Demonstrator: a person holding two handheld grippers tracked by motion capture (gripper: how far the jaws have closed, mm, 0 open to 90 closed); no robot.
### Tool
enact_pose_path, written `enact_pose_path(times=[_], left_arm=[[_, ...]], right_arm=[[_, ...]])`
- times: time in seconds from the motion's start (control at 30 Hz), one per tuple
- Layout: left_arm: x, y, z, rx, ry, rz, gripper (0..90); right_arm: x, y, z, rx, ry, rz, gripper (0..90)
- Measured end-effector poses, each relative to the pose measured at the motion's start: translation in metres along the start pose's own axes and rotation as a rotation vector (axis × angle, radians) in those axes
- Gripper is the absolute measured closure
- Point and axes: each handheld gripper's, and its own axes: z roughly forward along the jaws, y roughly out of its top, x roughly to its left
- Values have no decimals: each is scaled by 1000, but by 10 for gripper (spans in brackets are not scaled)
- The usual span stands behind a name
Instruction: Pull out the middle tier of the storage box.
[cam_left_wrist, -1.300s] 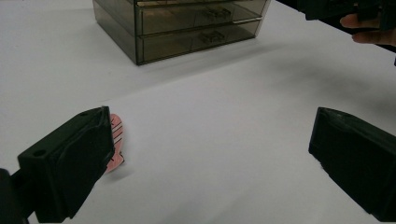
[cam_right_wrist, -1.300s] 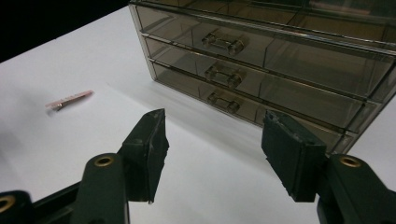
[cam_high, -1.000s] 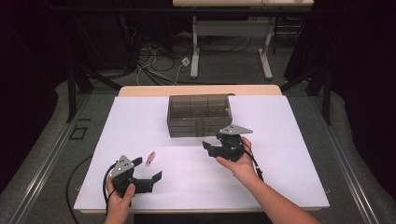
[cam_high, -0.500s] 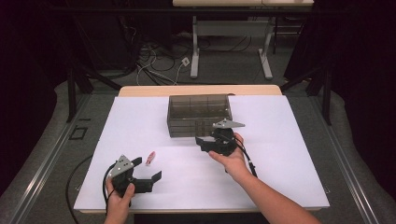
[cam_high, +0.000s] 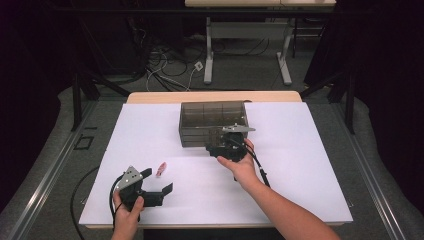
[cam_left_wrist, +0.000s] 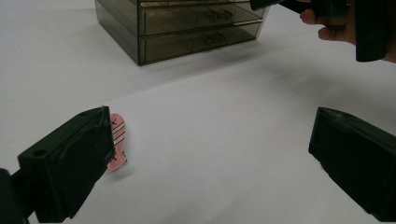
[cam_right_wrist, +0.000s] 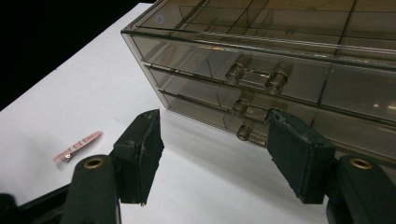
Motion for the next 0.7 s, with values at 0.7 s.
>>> enact_pose_path(times=[0.7], left_arm=[[1, 0, 0, 1, 0, 2, 5]], right_arm=[[-8, 1, 22, 47, 15, 219, 417]])
